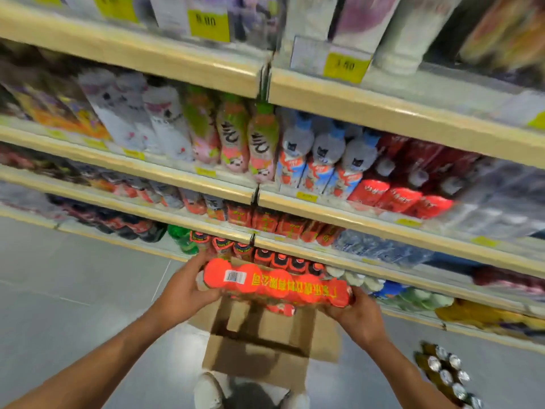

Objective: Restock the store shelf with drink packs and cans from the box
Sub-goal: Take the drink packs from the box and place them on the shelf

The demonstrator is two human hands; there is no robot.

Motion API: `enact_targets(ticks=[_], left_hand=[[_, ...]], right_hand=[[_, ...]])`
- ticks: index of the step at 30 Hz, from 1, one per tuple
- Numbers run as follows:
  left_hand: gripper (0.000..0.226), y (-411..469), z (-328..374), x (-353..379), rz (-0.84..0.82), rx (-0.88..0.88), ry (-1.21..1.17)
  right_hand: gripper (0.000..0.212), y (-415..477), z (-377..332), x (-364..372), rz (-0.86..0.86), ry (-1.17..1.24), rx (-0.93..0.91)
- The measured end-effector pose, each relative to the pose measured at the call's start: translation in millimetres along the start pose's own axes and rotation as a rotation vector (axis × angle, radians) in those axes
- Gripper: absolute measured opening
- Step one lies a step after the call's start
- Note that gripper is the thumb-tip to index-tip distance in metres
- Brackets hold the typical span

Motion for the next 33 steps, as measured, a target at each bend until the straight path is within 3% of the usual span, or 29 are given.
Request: enact_targets(ticks=[3, 8, 17, 20, 24, 29, 33], left_hand=[[0.062, -11, 41, -47, 0.033, 0.055, -0.057], [0.062, -28, 101, -120, 0.112, 0.133, -0.116], [0.064, -38, 179, -179, 0.142, 0.223, -0.314], [0.067, -36, 201, -184, 0.154, 0.249, -0.284], [0.072, -37, 238, -186, 0.210, 0.280, -0.211], [0.069, -27, 291, -169, 0.223, 0.323, -0.194], [0.068, -12, 340, -148, 0.247, 0.384, -0.196]], right_hand=[[0.043, -26, -48, -41, 0.039, 0.038, -0.096], [0.062, -69, -116, -99, 0.061, 0.110, -0.158], [0.063, -124, -205, -186, 0.235, 0.094, -0.266], [0.072, -134, -216, -209, 0.273, 0.071, -0.278], [0.061, -138, -217, -241, 0.321, 0.083, -0.285], [0.074, -127, -204, -287, 0.322, 0.137, -0.293], [0.053, -117, -193, -335, 0.339, 0.169, -0.363]])
Point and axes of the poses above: each hand's wrist, its own y-axis towards the middle knuckle, its own x-axis out of the palm, z = x × y, the point moved 10 cm from there along y, towards the middle knuckle, and after that the axes turned 5 degrees about y, right-handed, at the moved point
